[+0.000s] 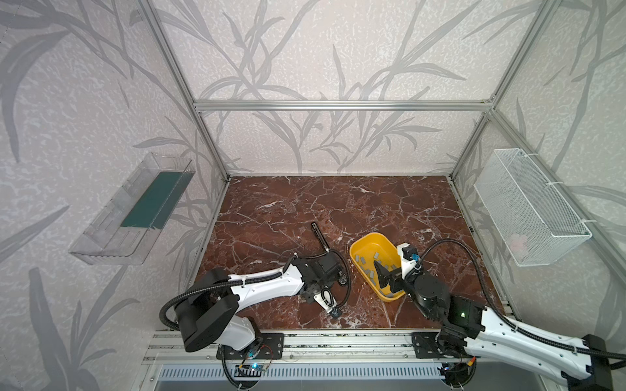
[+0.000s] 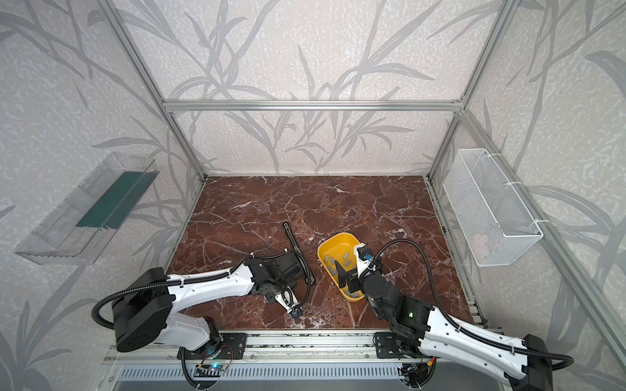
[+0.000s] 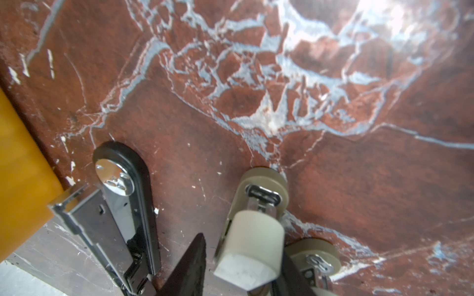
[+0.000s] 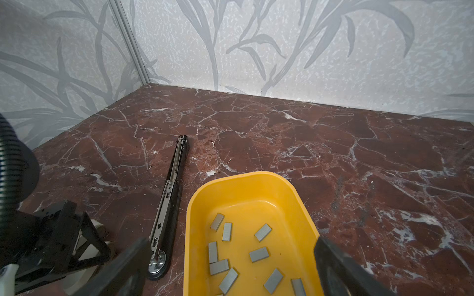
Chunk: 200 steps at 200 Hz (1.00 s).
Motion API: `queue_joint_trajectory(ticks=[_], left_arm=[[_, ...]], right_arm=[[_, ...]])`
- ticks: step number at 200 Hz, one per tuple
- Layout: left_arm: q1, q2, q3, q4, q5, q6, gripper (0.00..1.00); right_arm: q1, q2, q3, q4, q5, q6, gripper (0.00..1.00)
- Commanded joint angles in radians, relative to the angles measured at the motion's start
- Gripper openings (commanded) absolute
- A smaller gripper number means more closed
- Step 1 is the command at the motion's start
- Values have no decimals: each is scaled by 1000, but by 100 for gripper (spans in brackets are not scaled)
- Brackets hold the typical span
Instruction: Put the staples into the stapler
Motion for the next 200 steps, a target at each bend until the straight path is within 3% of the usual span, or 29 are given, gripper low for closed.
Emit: queue_joint_trajectory(ticks=[1, 75, 145, 173, 200], left_arm=[[-11, 12, 29, -32, 26, -15, 43], [-27, 35, 40, -51, 26, -21, 35], [-32, 54, 58, -60, 33, -44, 36], [-32, 38, 56, -41, 40, -45, 23], [-25, 7, 63, -33, 56, -67, 0]], right_arm=[[-4, -8, 20, -12, 3, -4, 99], [-4, -4, 21, -15, -5, 0, 99], [-4, 2, 23, -15, -12, 3, 99], [-5, 6, 23, -16, -13, 3, 99], [-4, 3, 24, -17, -18, 5, 99]])
